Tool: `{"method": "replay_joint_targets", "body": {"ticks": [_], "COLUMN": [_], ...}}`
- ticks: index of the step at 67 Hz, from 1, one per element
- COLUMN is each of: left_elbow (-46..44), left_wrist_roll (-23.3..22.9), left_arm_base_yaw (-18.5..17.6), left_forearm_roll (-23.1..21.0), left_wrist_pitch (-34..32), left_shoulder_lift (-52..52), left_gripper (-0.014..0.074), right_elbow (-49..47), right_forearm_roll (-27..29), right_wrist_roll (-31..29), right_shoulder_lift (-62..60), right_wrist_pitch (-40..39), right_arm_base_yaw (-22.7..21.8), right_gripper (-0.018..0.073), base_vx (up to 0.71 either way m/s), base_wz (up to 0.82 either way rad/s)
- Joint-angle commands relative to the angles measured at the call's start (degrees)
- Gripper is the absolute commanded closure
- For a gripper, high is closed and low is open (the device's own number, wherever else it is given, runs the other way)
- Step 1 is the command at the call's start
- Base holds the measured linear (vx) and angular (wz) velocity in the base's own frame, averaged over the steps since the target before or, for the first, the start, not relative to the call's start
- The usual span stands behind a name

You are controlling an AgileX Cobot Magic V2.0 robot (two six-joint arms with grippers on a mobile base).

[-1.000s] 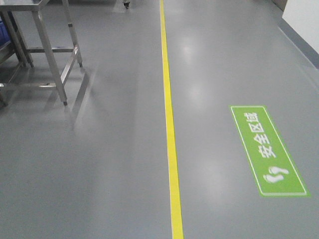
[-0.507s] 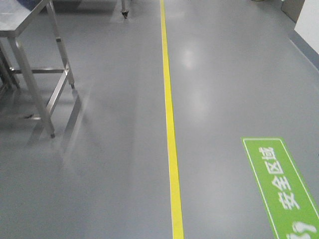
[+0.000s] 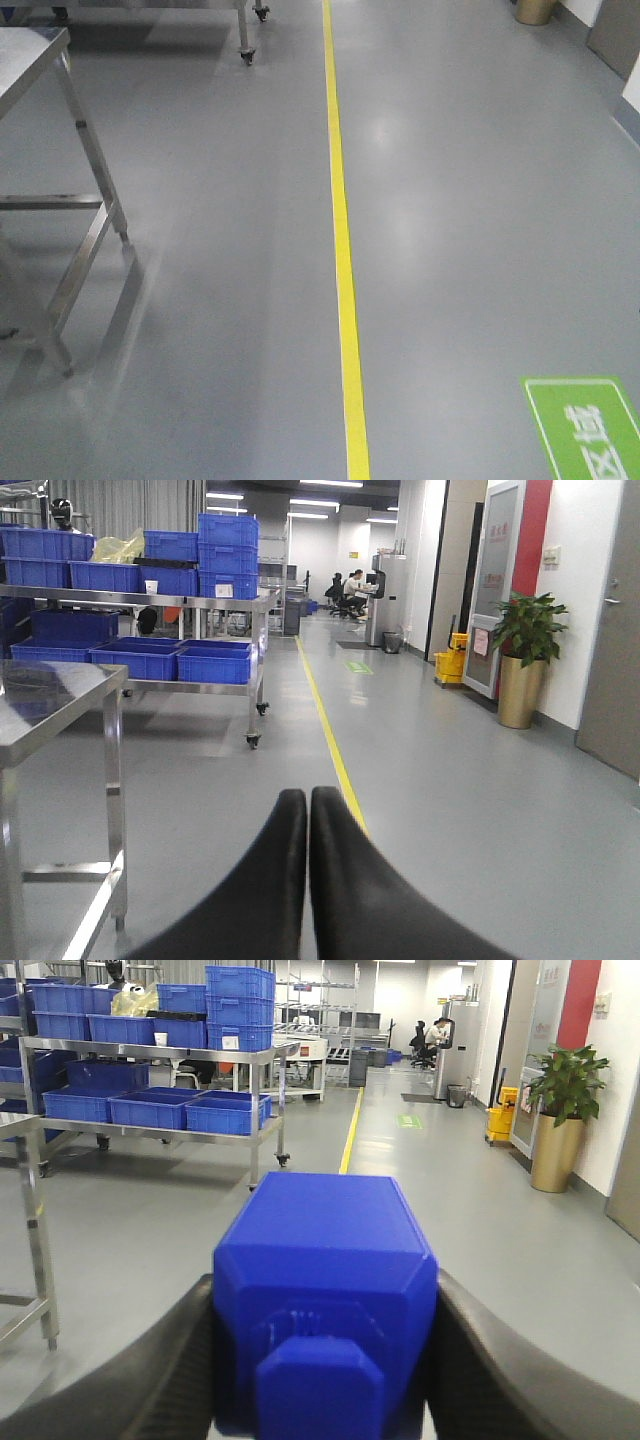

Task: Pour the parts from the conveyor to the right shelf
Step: 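Drive past the steel cart of blue bins toward the shelves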

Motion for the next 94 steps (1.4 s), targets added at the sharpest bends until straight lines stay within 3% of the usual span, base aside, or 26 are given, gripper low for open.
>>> {"method": "replay_joint_targets", "body": {"ticks": [1, 94], "left_elbow": [1.5, 1.5], "left_wrist_roll": [-0.4, -0.4], "left_arm_base_yaw": [0.0, 0.0], "left_forearm_roll": [-0.5, -0.5], "left_wrist_pitch": [-4.5, -4.5], "left_shoulder_lift": [-0.6, -0.6], "left_gripper": [0.0603, 0.0603], "right_elbow": [-1.6, -1.6], "right_forearm_roll": [-0.2, -0.2], "right_wrist_roll": [-0.4, -0.4], "right_shoulder_lift": [0.7, 0.7], "right_wrist_pitch": [-4.6, -4.3], "right_arm_base_yaw": [-0.1, -0.1], "right_gripper": [0.0564, 0.0564], "base_vx": [0.81, 0.82], "base_wz": [0.03, -0.01]}}
